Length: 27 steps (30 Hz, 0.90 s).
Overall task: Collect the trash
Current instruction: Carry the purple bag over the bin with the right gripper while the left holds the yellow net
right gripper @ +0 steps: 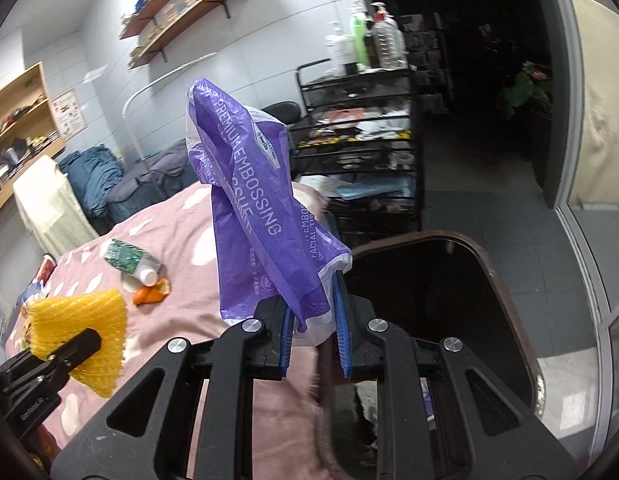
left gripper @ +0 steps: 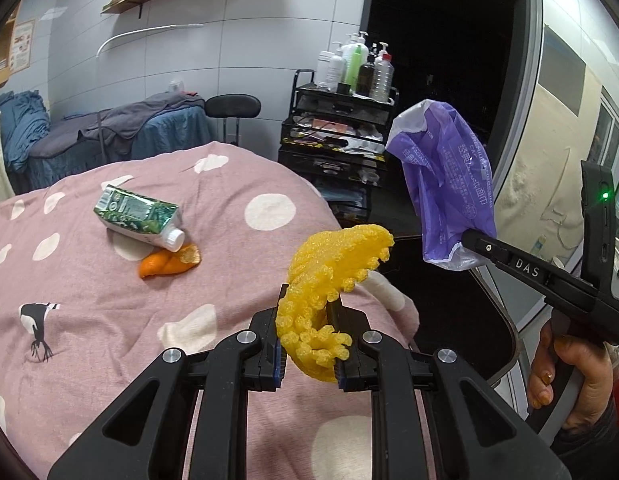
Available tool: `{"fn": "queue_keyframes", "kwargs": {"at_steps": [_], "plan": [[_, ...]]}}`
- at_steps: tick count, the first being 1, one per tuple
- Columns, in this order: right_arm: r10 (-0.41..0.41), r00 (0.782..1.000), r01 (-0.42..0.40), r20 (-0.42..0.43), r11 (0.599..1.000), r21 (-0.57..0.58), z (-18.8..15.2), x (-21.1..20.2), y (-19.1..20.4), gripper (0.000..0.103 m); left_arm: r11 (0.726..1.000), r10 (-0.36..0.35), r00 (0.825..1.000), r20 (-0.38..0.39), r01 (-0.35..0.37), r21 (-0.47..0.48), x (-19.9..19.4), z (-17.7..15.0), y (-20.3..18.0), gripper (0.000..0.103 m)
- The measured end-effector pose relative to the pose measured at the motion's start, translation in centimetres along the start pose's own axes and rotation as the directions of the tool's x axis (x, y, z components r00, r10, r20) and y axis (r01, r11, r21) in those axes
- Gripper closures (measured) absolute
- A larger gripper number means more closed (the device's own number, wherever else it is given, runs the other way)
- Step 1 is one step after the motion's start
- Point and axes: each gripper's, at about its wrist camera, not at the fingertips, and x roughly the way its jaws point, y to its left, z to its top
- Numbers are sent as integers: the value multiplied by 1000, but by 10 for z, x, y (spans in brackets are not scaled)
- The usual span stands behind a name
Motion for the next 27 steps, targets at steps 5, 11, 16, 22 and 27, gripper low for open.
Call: {"fn": "queue_keyframes", "kwargs": {"at_steps": [5,11,16,22,27], "plan": [[-45,999,46,-27,998,44,-4,7,-22,84,1000,-16,1000,-13,16,23,6,-2,-12,85],[-111,989,120,-93,989,91,-13,26,-51,84,999,-29,999,-30,30,35,11,-4,-23,85],[-151,977,168,-151,980,109,-25,43,-70,84,998,-34,999,-40,35,46,16,-4,-30,85],[-182,961,207,-208,973,105,-39,61,-85,83,997,-43,998,-52,46,65,22,-4,-39,85],[-200,950,227,-238,970,89,-46,72,-91,83,996,-47,997,-58,51,79,24,-4,-47,85]]}}
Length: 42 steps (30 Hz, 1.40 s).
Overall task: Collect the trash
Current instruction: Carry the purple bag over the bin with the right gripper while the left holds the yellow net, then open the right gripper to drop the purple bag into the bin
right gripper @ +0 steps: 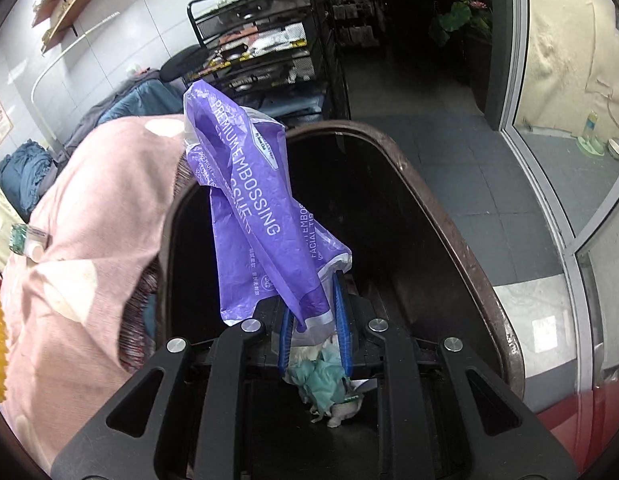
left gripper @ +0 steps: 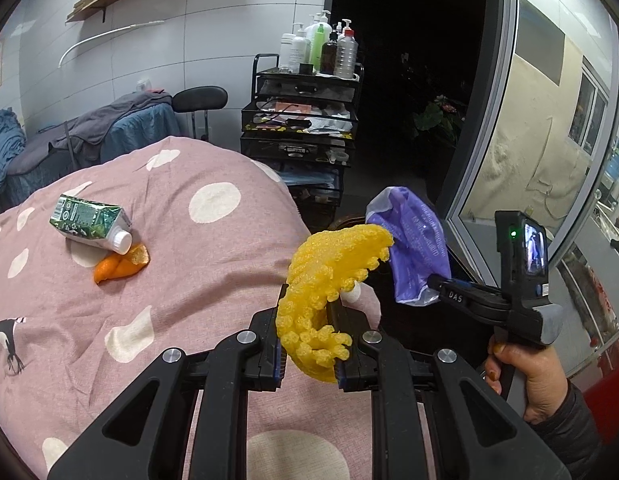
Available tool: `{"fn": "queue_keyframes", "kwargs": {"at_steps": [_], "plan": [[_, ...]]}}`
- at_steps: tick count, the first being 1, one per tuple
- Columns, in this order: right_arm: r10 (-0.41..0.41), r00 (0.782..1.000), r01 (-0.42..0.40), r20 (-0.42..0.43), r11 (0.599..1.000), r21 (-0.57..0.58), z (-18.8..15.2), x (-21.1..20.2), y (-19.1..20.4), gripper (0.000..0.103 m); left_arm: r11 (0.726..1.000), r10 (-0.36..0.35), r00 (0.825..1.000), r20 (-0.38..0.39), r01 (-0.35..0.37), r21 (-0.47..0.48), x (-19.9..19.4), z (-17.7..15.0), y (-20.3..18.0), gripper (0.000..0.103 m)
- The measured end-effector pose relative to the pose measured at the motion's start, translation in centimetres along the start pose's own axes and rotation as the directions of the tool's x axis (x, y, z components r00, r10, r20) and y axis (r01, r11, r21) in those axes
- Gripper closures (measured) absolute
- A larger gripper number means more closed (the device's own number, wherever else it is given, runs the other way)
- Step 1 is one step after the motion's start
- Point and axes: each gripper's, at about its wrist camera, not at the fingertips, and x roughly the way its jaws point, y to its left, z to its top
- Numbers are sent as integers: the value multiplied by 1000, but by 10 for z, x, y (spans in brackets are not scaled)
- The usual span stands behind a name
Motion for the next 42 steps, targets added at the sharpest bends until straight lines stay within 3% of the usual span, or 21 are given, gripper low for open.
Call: {"fn": "queue_keyframes", "kwargs": {"at_steps": [4,9,12,19,29,42], "plan": [[-1,1000,1,-16,1000,3,0,6,-3,70,1000,-4,1000,-4,4,9,2,1,-4,85],[-7,1000,7,8,1000,7,-5,2,-2,30,1000,-9,1000,-10,9,18,5,3,-9,85],[-3,1000,3,8,1000,16,-4,2,-3,21,1000,-13,1000,-14,13,25,8,3,-13,85],[12,999,-14,37,999,50,0,-8,-3,15,999,-23,999,-27,24,44,16,5,-21,85],[-19,989,1,149,993,117,11,-38,-14,13,995,-78,994,-72,82,56,36,12,-31,85],[-124,949,34,292,955,293,21,-72,-56,10,981,-166,972,-165,180,73,80,28,-62,85]]}}
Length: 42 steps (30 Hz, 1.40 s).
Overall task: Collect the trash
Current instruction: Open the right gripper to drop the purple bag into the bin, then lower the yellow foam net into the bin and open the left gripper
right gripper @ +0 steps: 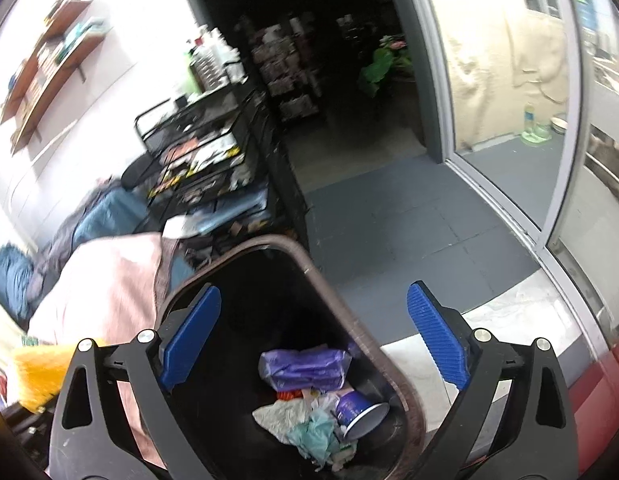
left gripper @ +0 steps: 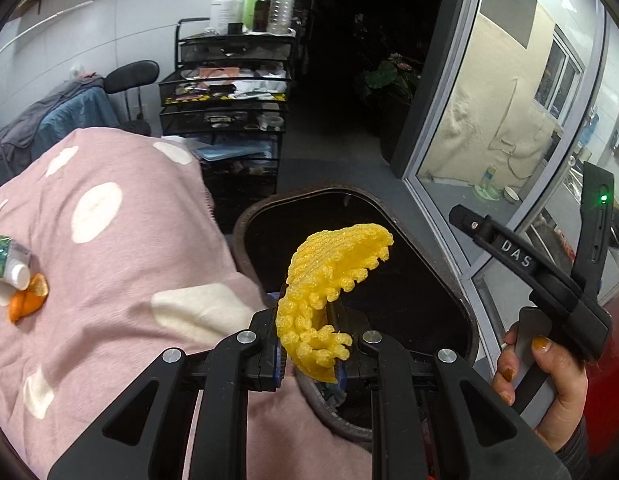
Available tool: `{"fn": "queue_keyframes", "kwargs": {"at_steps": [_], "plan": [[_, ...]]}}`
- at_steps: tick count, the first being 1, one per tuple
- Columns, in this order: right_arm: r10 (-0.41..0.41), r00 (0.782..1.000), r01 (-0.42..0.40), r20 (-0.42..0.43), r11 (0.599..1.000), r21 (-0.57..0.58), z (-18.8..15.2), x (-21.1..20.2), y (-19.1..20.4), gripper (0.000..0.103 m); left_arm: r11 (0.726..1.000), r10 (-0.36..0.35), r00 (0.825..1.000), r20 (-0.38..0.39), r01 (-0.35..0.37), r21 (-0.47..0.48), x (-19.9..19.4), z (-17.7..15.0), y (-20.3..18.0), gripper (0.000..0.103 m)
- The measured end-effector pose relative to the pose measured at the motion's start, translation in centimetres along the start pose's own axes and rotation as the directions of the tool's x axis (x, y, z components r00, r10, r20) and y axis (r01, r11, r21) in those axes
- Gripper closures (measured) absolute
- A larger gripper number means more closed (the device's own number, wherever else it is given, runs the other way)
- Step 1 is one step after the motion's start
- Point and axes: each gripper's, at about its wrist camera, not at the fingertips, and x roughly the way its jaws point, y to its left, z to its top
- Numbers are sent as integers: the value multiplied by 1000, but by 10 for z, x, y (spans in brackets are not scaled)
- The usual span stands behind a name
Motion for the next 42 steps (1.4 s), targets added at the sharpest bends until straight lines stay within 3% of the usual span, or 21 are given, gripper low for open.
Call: {"fn": "queue_keyframes", "kwargs": {"at_steps": [8,11,13,16,19,29,42], "plan": [[-19,1000,18,15,997,70,8,-1,-19,10,997,-7,998,-70,12,70,30,-3,-26,85],[-22,1000,20,18,997,77,9,-2,-22,9,996,-16,995,-97,24,81,39,-5,-29,76],[-22,1000,21,19,996,82,9,-2,-24,9,996,-7,995,-95,15,89,41,-7,-29,45],[-23,1000,22,20,996,86,9,-1,-24,9,995,-8,998,-65,15,98,38,-8,-29,24],[-24,999,21,23,996,92,8,-2,-23,9,995,-7,999,-54,12,102,37,-9,-31,15],[-17,1000,14,25,996,93,8,-1,-22,9,993,12,999,-36,-8,118,32,-12,-32,12],[51,999,-51,11,999,19,-1,-4,-1,8,992,84,996,39,-87,93,-9,-23,-10,10]]}}
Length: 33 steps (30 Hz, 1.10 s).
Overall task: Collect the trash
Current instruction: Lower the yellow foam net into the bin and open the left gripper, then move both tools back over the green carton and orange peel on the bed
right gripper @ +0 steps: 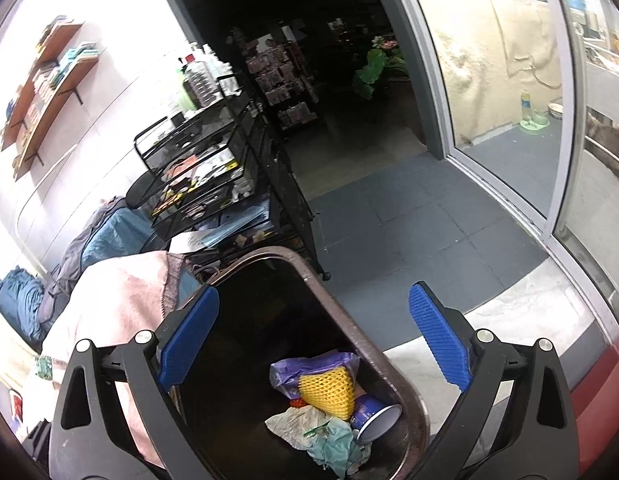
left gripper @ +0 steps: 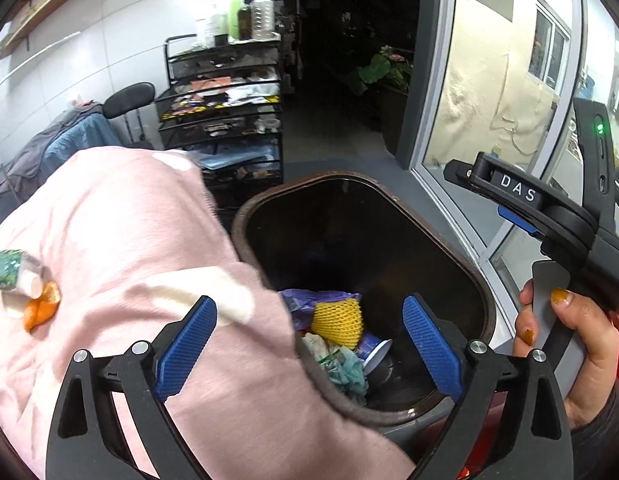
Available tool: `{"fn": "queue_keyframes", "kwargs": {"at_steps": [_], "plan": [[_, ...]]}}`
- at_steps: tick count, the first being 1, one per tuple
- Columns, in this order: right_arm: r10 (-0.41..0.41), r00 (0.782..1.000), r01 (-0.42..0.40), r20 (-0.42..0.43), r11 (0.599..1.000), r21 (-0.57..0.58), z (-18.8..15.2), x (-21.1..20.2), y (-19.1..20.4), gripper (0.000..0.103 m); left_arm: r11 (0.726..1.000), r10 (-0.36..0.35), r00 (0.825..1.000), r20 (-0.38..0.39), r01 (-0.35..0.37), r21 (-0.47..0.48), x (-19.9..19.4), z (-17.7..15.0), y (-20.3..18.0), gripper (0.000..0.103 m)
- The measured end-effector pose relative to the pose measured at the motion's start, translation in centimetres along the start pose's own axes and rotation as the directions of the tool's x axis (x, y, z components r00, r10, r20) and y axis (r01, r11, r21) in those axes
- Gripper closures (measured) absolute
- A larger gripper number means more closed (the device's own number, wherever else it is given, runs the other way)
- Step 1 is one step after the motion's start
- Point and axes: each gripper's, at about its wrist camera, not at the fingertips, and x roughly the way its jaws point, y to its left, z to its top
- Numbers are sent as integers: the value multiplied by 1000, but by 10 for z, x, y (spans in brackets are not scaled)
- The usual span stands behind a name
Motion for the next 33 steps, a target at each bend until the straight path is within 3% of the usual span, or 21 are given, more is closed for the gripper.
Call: {"fn": "queue_keyframes", "kwargs": {"at_steps": [12,21,28,33], "plan": [[121,991,-127,-54,983,-132,-17,-5,42,8,987,134,990,47,-130,-92,-49,-26,59,8],[235,963,-264,-130,918,-297,-40,-11,106,8,961,228,972,50,-217,-169,-74,-45,105,8],[317,925,-376,-208,839,-394,-58,-14,171,8,907,355,932,76,-324,-268,-102,-53,164,8],[369,892,-452,-262,750,-482,-75,-16,223,8,859,445,893,71,-403,-316,-121,-51,212,8]]}}
